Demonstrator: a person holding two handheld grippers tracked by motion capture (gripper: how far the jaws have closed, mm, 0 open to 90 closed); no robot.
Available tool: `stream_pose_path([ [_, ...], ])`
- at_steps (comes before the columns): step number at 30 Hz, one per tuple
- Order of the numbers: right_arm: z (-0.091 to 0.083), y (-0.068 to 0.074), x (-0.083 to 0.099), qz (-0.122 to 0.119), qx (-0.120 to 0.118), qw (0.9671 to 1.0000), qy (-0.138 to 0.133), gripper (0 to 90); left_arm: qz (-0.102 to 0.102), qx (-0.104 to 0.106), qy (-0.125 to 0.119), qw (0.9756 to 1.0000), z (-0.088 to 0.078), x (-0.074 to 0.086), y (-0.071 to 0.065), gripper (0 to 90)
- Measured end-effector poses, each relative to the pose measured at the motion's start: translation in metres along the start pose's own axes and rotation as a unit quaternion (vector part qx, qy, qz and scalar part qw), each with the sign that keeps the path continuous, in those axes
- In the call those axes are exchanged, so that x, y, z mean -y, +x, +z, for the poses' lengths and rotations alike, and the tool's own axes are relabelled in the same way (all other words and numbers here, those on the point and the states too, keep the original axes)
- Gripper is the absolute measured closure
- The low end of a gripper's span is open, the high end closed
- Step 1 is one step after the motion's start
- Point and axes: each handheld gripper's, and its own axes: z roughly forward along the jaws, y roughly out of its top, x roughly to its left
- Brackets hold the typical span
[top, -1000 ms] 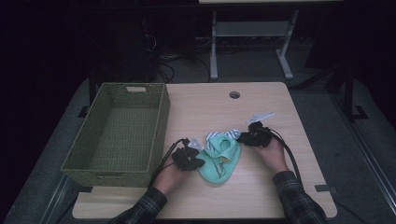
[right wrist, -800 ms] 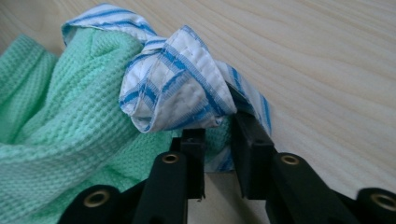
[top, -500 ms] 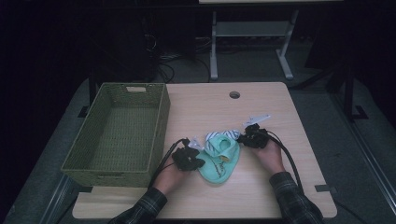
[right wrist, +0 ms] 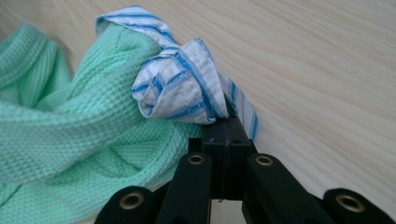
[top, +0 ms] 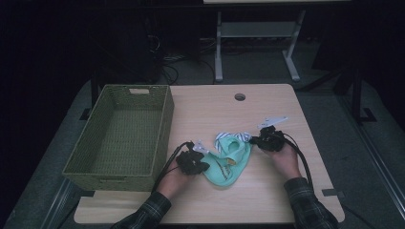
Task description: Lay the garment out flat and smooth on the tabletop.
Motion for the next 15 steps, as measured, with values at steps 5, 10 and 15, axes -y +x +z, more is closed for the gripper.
stream_pose_path([
  [5,-0.011,-0.01,0.006,0.008,0.012,0.9999,-0.005,90.0,0.0,0.0,0.002,1.0,0.0,0.0,0.0,89.1],
  [10,-0.02,-0.018,0.015,0.022,0.021,0.9995,-0.006,90.0,0.0,-0.001,0.002,1.0,0.0,0.0,0.0,89.2],
  [15,-0.026,-0.025,0.026,0.029,0.035,0.999,0.002,90.0,-0.001,-0.002,0.0,1.0,0.0,0.0,0.0,89.2],
])
